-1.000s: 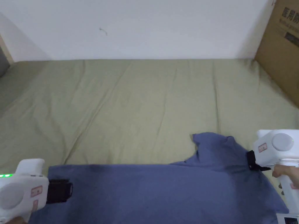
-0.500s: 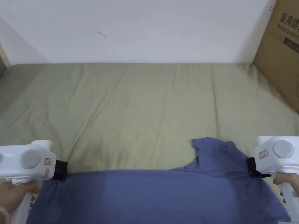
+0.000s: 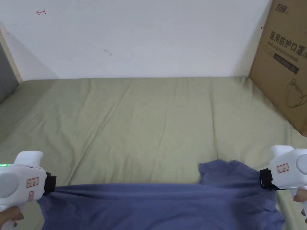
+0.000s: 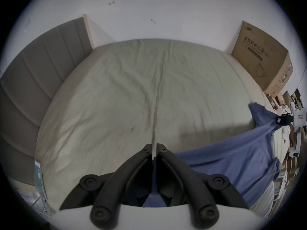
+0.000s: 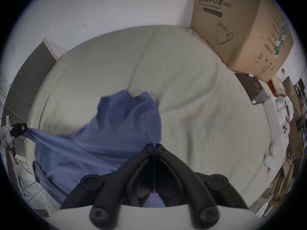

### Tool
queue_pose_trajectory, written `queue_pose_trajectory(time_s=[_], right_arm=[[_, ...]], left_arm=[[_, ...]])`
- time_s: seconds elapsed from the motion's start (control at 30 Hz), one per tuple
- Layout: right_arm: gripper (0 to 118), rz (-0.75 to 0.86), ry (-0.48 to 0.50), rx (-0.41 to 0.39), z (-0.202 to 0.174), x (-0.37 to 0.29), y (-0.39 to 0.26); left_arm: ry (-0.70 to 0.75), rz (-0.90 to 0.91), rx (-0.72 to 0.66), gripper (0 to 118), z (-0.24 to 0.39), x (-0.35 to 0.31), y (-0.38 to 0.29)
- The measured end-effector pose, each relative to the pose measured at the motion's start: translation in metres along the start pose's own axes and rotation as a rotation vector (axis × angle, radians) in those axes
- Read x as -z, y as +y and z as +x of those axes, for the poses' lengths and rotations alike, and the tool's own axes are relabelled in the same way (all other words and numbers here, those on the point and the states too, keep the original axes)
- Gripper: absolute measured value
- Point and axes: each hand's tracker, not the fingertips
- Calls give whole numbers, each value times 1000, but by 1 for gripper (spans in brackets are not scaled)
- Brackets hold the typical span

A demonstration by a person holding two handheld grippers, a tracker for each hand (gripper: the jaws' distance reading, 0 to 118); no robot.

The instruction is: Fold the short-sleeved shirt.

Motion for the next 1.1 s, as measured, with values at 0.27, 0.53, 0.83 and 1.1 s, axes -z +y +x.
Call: queue_pose_trajectory(time_s=[0.27,0.53,0.83,1.1], right_arm=[[0,52,59,37,15,-91,-95],[0,-64,41,37,22,-94,-205],[86,-78,-93,-108,2,-78,-230],[2,162,1,-55,-57,-109,-201]], left_arm=[[-10,30,35,2,-1,-91,-80],[-7,-96,-3,2,-8,-95,-178],[53,-86,-100,94,-20,-100,-195],[-49,-10,-157,2,-7,-114,-178]])
